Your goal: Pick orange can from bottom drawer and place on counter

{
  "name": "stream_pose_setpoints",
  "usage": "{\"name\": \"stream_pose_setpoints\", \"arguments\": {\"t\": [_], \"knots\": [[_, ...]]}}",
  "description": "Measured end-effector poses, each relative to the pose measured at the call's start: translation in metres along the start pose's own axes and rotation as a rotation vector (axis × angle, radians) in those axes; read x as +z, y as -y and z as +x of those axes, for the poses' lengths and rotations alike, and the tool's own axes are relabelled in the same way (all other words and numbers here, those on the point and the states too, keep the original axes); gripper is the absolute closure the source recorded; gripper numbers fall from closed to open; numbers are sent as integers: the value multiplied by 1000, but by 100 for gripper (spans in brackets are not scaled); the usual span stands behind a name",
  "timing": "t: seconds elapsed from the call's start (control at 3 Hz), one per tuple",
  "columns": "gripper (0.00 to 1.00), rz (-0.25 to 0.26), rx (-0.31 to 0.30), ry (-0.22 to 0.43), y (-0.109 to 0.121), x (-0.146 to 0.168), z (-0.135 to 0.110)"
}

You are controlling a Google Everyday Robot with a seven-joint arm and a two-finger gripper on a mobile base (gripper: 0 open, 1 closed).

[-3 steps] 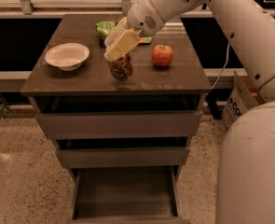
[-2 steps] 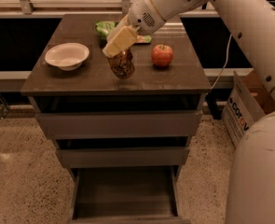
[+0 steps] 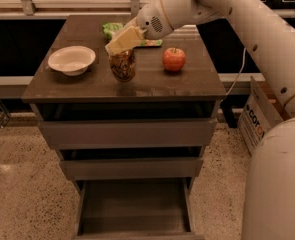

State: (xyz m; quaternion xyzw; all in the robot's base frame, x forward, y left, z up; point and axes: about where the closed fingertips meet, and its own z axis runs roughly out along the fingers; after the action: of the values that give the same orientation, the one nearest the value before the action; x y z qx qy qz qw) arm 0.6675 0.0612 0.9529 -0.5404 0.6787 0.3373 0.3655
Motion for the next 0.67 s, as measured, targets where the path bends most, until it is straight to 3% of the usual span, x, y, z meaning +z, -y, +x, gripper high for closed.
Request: {"name": "stream_pose_setpoints", "arguments": {"t": [0.33,0.67], "knots": [[100,28,54,49,17,11,1],[100,68,103,54,24,13,4]]}}
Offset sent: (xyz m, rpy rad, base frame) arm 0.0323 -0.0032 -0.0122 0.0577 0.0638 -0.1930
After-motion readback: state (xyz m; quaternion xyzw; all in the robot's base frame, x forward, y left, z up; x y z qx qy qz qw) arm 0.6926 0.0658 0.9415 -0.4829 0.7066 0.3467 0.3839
